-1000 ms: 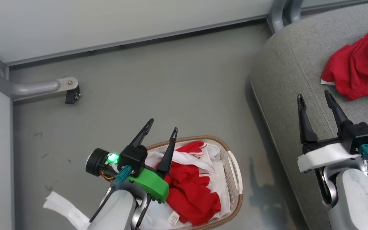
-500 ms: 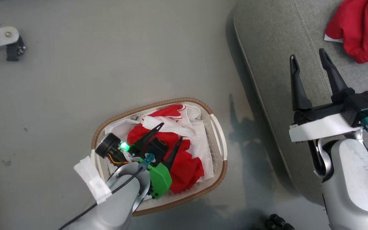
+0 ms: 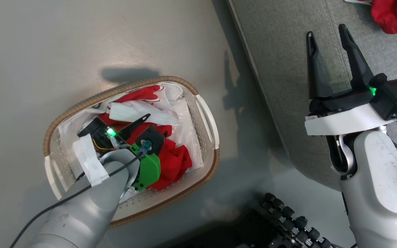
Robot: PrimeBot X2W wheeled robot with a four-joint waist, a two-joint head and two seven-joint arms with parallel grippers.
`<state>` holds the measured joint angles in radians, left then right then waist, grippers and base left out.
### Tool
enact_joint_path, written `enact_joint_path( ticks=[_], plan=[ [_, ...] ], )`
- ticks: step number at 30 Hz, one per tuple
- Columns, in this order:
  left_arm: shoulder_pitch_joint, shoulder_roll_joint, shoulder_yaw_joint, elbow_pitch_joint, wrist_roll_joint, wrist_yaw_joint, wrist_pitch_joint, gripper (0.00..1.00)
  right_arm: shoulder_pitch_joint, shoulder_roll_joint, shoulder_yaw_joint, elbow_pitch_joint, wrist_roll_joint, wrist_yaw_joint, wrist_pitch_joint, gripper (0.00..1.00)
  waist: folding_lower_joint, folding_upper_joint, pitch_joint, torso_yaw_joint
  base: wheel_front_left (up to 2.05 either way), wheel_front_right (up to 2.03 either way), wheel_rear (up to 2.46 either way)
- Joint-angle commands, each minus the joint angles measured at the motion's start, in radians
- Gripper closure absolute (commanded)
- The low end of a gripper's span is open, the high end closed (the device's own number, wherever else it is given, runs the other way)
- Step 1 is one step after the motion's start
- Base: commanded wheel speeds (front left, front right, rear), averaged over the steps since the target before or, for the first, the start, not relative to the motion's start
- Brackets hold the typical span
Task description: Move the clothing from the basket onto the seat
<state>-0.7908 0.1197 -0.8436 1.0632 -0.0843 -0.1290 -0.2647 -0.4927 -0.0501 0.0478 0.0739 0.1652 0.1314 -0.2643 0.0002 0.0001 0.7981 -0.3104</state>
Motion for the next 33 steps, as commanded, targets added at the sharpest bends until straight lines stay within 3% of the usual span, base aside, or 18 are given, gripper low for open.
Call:
enact_joint_path(
  ticks=[1, 9, 10, 11, 14, 26, 33],
  plan=[
    [-0.034, 0.019, -0.004, 0.013, -0.005, -0.002, 0.001, 0.0, -0.017, -0.001, 0.007, -0.006, 0.015, -0.001, 0.0, 0.0, -0.0002, -0.0001, 0.089, -0.084, 0.0, 0.0, 0.0],
    [-0.108, 0.037, -0.01, 0.096, -0.009, 0.006, 0.016, 0.0, -0.036, -0.001, 0.029, -0.016, 0.053, -0.001, 0.0, 0.0, -0.0002, -0.0001, 0.134, -0.123, 0.0, 0.0, 0.0],
    [-0.114, 0.035, -0.008, 0.105, -0.013, 0.009, 0.018, 0.15, -0.036, -0.001, 0.032, -0.016, 0.056, -0.001, 0.0, 0.0, -0.0002, -0.0001, 0.137, -0.126, 0.0, 0.0, 0.0],
    [-0.118, 0.032, -0.004, 0.113, -0.017, 0.013, 0.019, 0.46, -0.037, -0.001, 0.034, -0.017, 0.058, -0.001, 0.0, 0.0, -0.0002, -0.0001, 0.138, -0.128, 0.0, 0.0, 0.0],
    [-0.129, 0.02, 0.0, 0.125, -0.029, 0.017, 0.016, 1.0, -0.038, -0.001, 0.034, -0.021, 0.057, -0.001, 0.0, 0.0, -0.0002, -0.0001, 0.14, -0.127, 0.0, 0.0, 0.0],
    [-0.092, -0.006, 0.017, 0.106, -0.075, 0.034, -0.002, 1.0, -0.044, -0.001, 0.024, -0.008, 0.02, -0.001, 0.0, 0.0, -0.0002, -0.0001, 0.094, -0.079, 0.0, 0.0, 0.0],
    [-0.012, 0.003, 0.047, -0.05, -0.11, 0.042, -0.001, 1.0, -0.015, -0.001, 0.01, 0.011, -0.022, -0.001, 0.0, 0.0, -0.0002, -0.0001, 0.002, -0.032, 0.0, 0.0, 0.0]
  ],
)
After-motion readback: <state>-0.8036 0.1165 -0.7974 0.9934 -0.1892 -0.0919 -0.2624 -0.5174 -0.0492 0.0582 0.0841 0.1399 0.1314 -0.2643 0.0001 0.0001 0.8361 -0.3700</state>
